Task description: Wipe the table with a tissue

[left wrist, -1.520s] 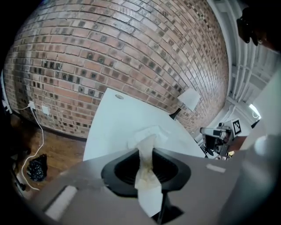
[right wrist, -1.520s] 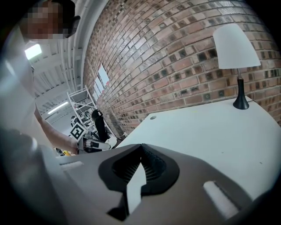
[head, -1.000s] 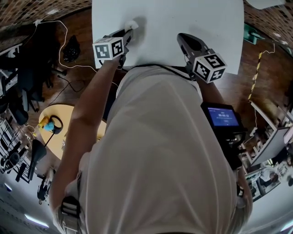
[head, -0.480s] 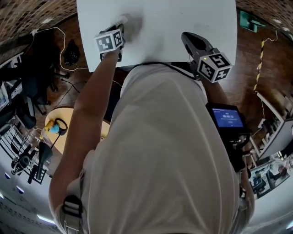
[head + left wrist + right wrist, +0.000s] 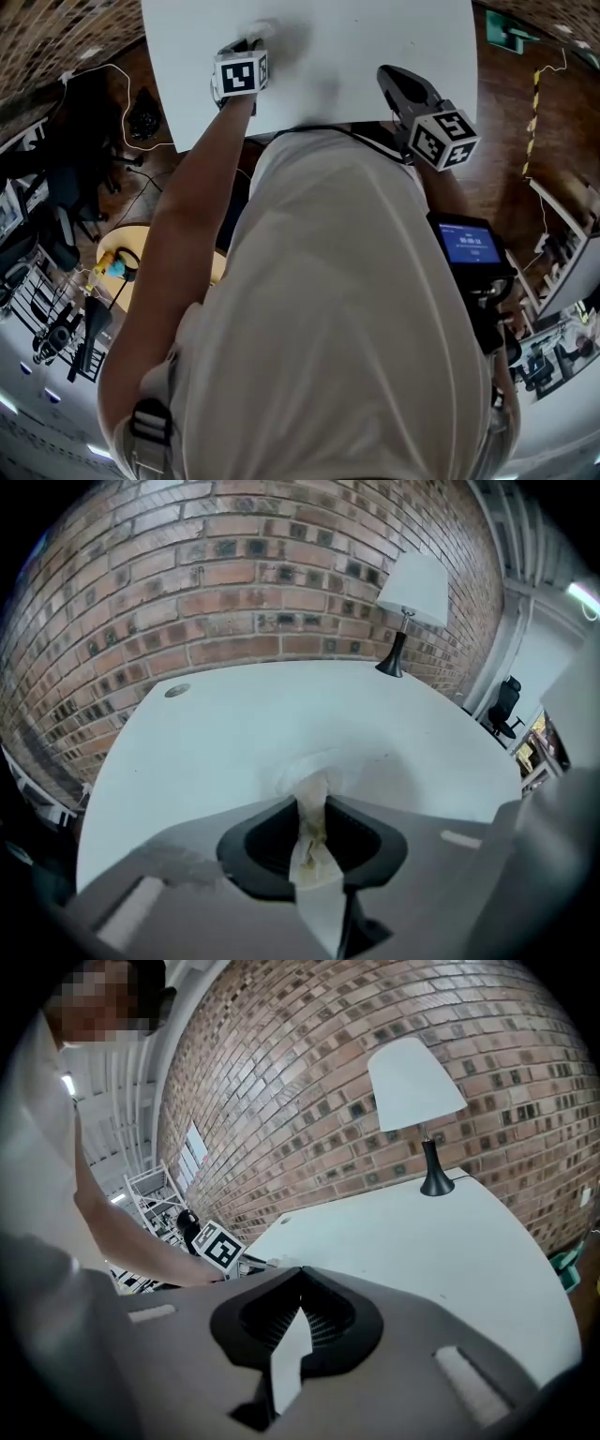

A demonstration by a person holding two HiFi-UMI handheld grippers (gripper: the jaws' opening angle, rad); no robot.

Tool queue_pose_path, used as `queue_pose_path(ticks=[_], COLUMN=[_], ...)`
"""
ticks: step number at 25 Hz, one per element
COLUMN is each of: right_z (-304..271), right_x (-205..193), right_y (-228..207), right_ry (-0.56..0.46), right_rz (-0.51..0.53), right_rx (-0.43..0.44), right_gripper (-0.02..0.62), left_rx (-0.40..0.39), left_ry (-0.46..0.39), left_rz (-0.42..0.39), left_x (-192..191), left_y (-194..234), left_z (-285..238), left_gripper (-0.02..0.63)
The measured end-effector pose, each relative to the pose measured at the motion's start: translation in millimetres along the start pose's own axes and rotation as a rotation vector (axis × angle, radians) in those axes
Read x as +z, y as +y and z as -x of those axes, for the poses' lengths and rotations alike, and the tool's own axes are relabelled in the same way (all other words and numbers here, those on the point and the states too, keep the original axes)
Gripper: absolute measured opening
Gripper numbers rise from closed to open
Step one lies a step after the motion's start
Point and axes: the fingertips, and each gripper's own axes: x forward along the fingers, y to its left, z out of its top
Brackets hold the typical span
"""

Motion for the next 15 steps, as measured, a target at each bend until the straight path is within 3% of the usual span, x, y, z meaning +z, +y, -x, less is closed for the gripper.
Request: queue_pose_path(ticks=[7,11,15], right_z=[18.9,13.7,8.4], right_x=[-1.7,2.7,6.7], right_y=[-14.4,-17.2,-14.5], right_ry=[-0.006,-0.014,-0.016], right_rz=[-0.027,-0.025,-0.014], right_rx=[-0.006,0.009,0.030], right_gripper=[0.008,0.008,0.008], left_rx=[-0.117,-0.267,-0.360], left_ry=[0.044,0.106,0.039], left_rz=[-0.101,-0.043,0.030], left_x=[-6.0,-25.7,-32.4], left_y=[-61.5,-108.2,-128.4], left_z=[3.0,14.2,26.0], left_gripper=[0.078,0.080,0.081])
